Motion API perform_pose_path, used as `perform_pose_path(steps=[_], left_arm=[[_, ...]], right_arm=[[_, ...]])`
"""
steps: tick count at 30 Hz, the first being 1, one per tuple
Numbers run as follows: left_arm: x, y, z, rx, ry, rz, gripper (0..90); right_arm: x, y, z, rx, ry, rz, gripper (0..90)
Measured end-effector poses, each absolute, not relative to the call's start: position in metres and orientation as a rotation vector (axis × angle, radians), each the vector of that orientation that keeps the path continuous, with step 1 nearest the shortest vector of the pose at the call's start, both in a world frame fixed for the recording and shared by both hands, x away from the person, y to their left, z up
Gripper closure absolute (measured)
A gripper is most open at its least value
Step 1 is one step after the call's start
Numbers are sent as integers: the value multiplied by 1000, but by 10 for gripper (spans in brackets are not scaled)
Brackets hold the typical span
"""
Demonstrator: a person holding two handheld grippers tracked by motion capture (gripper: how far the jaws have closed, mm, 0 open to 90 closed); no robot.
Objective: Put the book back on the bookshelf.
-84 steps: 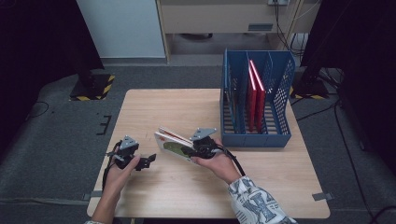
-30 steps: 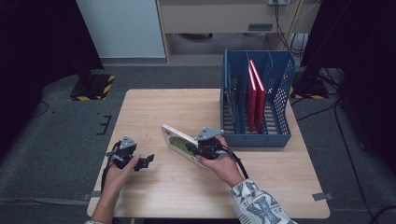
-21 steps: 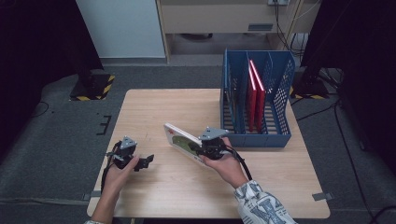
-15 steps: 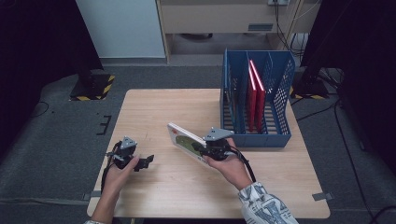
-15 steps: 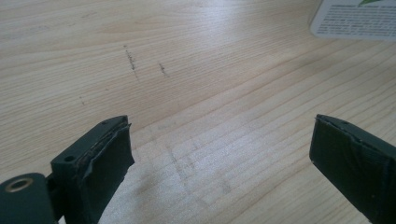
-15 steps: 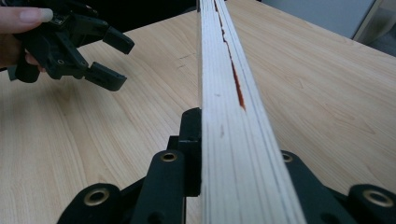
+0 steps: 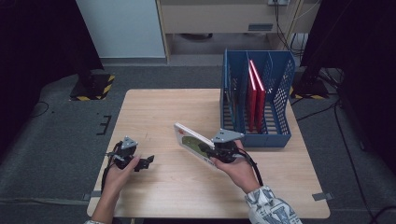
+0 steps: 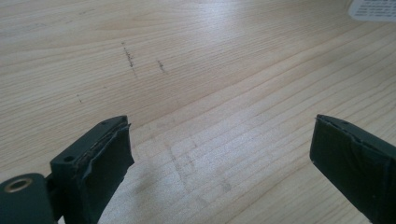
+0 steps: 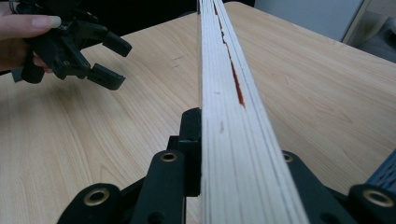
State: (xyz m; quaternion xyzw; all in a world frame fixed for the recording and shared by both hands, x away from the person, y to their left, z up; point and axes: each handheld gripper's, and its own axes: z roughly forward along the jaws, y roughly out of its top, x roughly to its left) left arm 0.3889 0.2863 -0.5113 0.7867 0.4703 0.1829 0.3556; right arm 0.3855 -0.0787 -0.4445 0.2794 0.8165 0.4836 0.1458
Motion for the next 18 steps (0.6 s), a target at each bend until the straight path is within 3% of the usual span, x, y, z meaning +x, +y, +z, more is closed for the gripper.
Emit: perform_pose_path(steps=[18], left_arm=[[389,286,-515,2076,1210,501,50]], right_arm=[[366,-122,-430,844,2299,1392,757]])
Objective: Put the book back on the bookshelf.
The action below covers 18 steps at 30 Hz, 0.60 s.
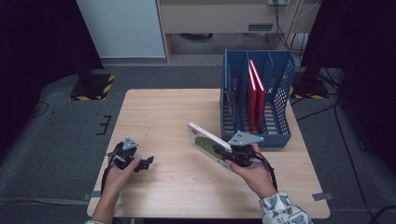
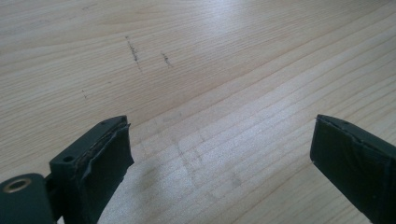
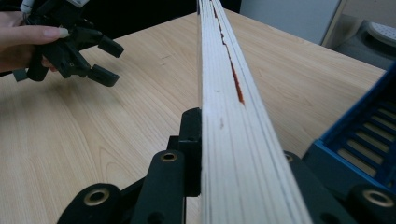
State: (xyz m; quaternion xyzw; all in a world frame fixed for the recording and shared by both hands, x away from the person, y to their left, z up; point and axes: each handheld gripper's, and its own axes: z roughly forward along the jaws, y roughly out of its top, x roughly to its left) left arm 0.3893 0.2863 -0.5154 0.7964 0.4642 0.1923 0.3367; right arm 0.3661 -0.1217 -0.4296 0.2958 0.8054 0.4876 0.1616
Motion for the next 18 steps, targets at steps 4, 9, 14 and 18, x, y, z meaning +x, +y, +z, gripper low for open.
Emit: perform_pose_path(steps=[4,9,14,18], left_arm=[[390,286,-517,2086,1206,503,49],[390,285,-518,2095,1200,500,49],[390,285,-520,2104,1203,496,47],[390,284,-521,2114,1204,490,46]], right_arm=[[362,-134,-428,862,2291,1379,757],[359,-149,-422,901,2261,1390,757],[357,-155,-413,916,2233,1400,756],[357,-163,-403,929,2206,1394,757]])
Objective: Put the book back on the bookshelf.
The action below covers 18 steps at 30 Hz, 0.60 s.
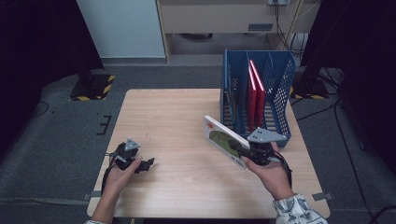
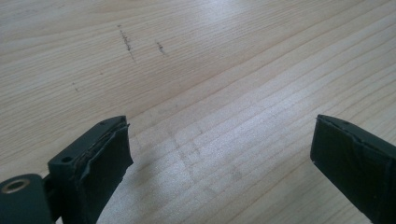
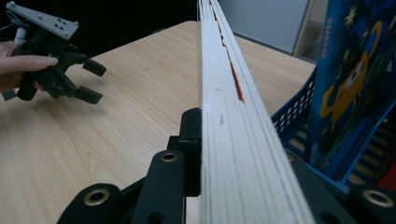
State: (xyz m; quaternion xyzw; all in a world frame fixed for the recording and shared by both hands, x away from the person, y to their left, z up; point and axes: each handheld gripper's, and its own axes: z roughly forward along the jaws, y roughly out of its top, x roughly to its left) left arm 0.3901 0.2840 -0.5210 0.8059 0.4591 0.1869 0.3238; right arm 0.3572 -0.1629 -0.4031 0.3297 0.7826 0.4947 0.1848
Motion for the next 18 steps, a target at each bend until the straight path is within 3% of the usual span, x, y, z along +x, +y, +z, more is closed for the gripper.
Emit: perform_pose_path(steps=[18], left_arm=[[391,281,-526,2151,1189,469,44]], right_arm=[[361,-182,-385,956,2166,1393,757]])
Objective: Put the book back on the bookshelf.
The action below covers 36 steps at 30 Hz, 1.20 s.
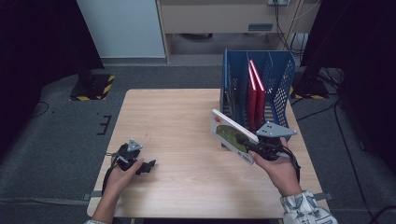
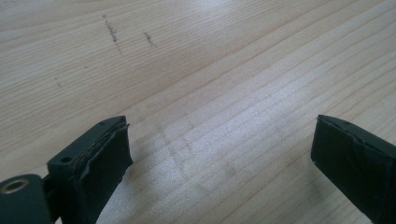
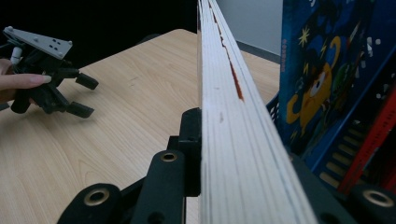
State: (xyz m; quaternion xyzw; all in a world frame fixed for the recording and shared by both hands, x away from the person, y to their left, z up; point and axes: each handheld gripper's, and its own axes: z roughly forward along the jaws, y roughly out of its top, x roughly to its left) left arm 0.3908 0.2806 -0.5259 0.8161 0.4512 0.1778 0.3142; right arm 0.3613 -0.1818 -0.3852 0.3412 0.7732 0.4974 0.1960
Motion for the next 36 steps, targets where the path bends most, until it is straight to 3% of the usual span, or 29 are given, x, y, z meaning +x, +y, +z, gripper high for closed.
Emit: perform_pose_path(steps=[36], left_arm=[[388,279,-535,2133,1195,472,0]], right_arm=[[345,-243,-369,1059,2030,1379,756]])
